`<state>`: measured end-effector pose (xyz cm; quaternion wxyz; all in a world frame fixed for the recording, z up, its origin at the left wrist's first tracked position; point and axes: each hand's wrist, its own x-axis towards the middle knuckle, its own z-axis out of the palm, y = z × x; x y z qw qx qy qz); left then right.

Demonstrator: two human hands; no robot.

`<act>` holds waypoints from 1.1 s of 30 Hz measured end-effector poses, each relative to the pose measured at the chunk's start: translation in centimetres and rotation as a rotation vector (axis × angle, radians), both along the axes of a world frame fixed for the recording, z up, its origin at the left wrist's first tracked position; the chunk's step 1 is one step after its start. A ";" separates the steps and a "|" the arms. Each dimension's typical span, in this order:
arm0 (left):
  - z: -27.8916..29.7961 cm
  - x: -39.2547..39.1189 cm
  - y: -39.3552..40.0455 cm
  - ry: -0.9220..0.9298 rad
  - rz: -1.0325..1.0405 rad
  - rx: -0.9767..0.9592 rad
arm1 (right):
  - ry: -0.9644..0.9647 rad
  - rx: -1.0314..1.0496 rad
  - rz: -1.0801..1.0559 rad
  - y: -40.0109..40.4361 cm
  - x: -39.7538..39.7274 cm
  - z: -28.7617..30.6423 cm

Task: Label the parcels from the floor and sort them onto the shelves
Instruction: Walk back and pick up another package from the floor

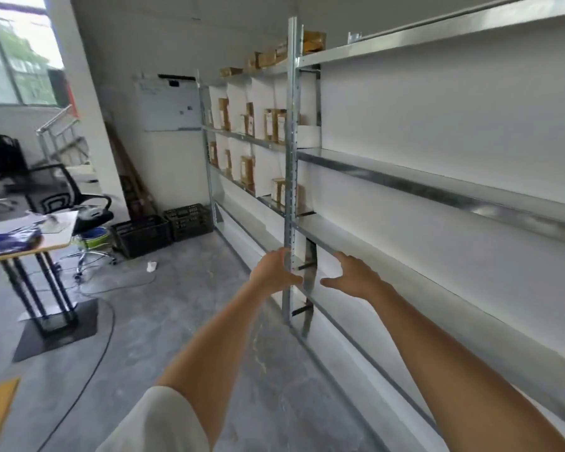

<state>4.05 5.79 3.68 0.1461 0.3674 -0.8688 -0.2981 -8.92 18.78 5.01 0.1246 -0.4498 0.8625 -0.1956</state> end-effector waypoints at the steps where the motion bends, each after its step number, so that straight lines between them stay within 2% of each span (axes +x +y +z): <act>1: -0.3 0.7 -1.8 -0.003 0.037 -0.001 | -0.011 -0.005 0.040 -2.5 0.2 -0.4; 6: -2.0 3.6 -10.7 -0.010 0.249 0.032 | -0.079 -0.001 0.224 -14.4 1.2 -1.5; 17: -1.2 10.9 -29.0 -0.048 0.632 -0.009 | -0.119 -0.019 0.591 -39.8 6.0 -1.6; 26: -3.7 19.9 -43.3 -0.082 0.827 0.035 | -0.123 0.059 0.779 -57.9 14.8 -4.4; 33: -3.6 28.1 -56.0 0.069 0.942 0.098 | -0.046 0.100 0.881 -71.4 24.3 -4.1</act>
